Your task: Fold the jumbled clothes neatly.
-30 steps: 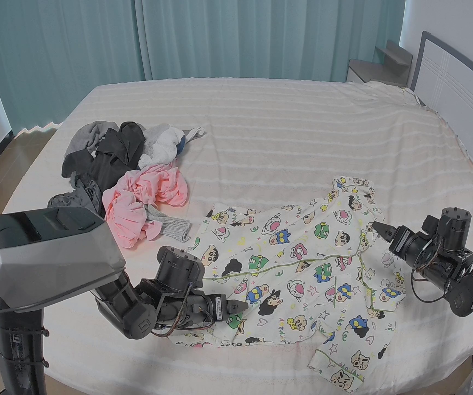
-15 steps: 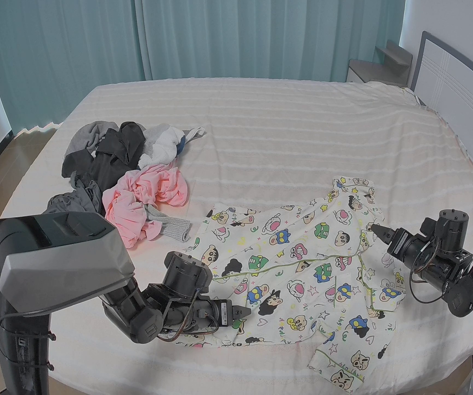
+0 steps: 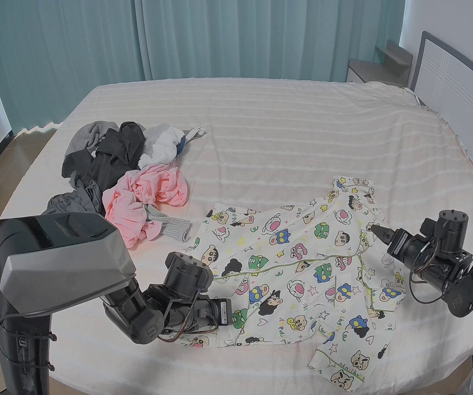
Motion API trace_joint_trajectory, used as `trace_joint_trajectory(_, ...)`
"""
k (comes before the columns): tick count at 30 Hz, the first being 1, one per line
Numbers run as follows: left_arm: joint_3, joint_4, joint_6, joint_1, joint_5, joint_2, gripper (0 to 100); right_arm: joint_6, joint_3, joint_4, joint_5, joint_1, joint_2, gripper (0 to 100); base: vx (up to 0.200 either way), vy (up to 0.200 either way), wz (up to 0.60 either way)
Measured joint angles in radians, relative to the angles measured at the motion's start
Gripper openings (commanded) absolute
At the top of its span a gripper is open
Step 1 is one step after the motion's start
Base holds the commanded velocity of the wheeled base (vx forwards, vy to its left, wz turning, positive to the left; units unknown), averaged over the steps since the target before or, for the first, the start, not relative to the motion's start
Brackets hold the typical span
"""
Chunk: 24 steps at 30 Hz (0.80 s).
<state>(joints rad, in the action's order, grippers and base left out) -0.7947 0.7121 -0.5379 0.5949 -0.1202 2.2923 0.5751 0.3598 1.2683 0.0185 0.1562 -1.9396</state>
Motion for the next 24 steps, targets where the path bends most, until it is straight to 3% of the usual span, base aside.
trace_joint_trajectory(6, 0.001, 0.001, 0.018, -0.006, 0.039, -0.009, 0, 0.0, -0.001, 0.0, 0.001, 0.0, 0.0, 100, 0.0, 0.0, 0.0)
trace_joint_trajectory(14, 0.007, 0.004, 0.125, -0.06, 0.098, -0.035, 0, -0.001, -0.007, 0.0, 0.001, 0.0, -0.001, 100, 0.0, 0.0, 0.0)
trace_joint_trajectory(24, 0.0, 0.046, 0.164, -0.111, 0.106, -0.049, 0, -0.002, -0.023, 0.002, 0.001, -0.001, -0.002, 100, 0.0, 0.0, 0.0)
